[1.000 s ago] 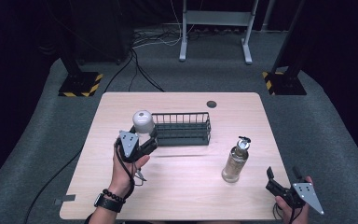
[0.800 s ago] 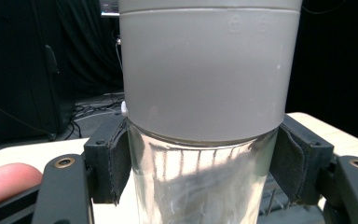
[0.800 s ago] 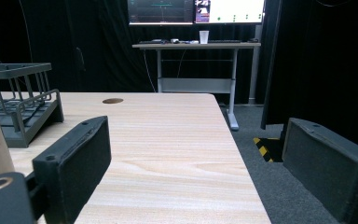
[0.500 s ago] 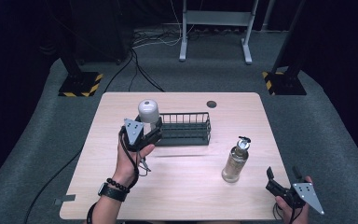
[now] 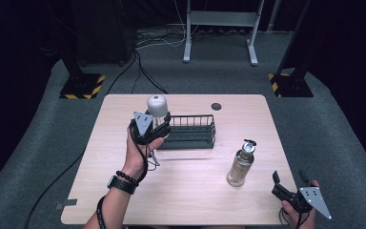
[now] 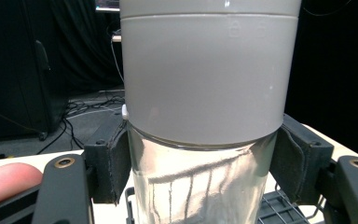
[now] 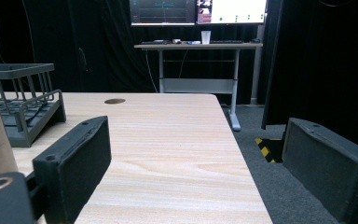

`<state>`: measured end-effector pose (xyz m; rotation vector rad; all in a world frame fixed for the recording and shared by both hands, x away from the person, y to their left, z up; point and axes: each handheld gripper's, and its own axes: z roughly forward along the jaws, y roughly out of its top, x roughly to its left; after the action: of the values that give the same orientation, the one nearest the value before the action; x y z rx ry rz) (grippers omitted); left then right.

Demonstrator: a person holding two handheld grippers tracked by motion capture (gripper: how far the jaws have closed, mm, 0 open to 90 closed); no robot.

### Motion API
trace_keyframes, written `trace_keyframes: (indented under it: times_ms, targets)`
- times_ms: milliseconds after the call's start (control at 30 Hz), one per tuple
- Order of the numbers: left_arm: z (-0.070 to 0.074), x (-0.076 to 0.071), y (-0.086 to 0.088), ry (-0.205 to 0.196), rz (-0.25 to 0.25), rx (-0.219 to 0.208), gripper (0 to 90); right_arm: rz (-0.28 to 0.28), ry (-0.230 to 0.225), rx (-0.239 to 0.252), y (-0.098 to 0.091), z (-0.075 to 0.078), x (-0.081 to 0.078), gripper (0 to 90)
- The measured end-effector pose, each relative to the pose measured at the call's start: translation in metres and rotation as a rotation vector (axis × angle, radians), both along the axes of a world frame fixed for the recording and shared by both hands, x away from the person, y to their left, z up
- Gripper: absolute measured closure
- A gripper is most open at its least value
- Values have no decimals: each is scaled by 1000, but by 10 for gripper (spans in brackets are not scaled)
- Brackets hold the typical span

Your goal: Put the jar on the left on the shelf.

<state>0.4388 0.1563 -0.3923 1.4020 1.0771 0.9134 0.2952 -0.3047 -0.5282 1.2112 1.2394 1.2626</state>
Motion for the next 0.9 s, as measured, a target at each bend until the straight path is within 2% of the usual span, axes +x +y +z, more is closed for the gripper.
trace_keyframes:
  times_ms: [300,367,467,767,900]
  targets:
    - [-5,17,-10,5,7,25,297,3,1,2,0,0,0,67]
    - [-8,23,-13,5,18,45,297,3,2,2,0,0,0,67]
    - [-11,29,-16,11,21,42,297,3,3,3,0,0,0,67]
    - [-21,38,-22,26,29,40,297,7,2,3,0,0,0,67]
    - [-26,40,-24,36,33,55,297,9,2,4,-1,0,0,67]
